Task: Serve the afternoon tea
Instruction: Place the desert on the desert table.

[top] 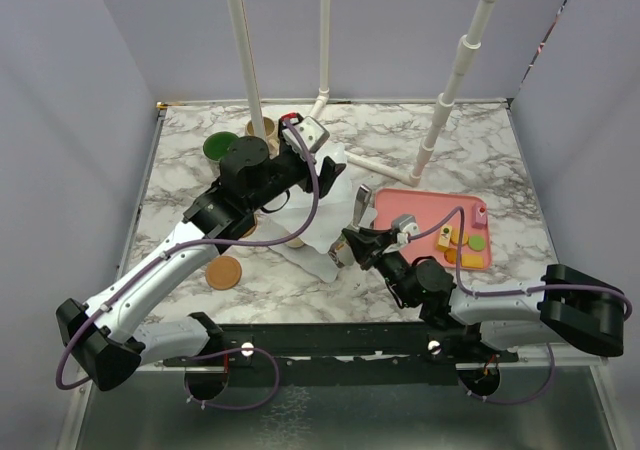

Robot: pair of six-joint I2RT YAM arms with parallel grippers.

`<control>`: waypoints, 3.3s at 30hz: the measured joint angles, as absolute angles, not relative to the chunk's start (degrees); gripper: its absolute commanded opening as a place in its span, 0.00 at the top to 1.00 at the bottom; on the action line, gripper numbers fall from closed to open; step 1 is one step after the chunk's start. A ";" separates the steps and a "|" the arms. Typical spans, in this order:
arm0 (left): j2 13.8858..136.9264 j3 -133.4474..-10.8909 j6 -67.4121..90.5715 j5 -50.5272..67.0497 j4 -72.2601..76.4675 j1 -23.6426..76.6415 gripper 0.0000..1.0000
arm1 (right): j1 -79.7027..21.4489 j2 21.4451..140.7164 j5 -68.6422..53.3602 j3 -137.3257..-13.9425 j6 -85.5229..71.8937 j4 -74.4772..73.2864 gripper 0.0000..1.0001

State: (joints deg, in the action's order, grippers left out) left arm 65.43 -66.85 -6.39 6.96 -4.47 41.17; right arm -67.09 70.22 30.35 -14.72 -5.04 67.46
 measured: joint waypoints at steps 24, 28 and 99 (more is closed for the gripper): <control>64.31 -68.12 -13.72 1.98 -6.57 45.52 0.01 | -67.55 66.37 25.78 -21.78 -3.38 56.58 0.91; 61.28 -67.33 -14.24 -2.00 -6.28 45.63 0.01 | -67.55 66.37 25.39 -22.13 -3.38 56.38 0.91; 60.80 -71.99 -36.21 10.00 -15.05 56.01 0.01 | -67.90 49.04 14.55 -25.56 -6.48 28.71 0.96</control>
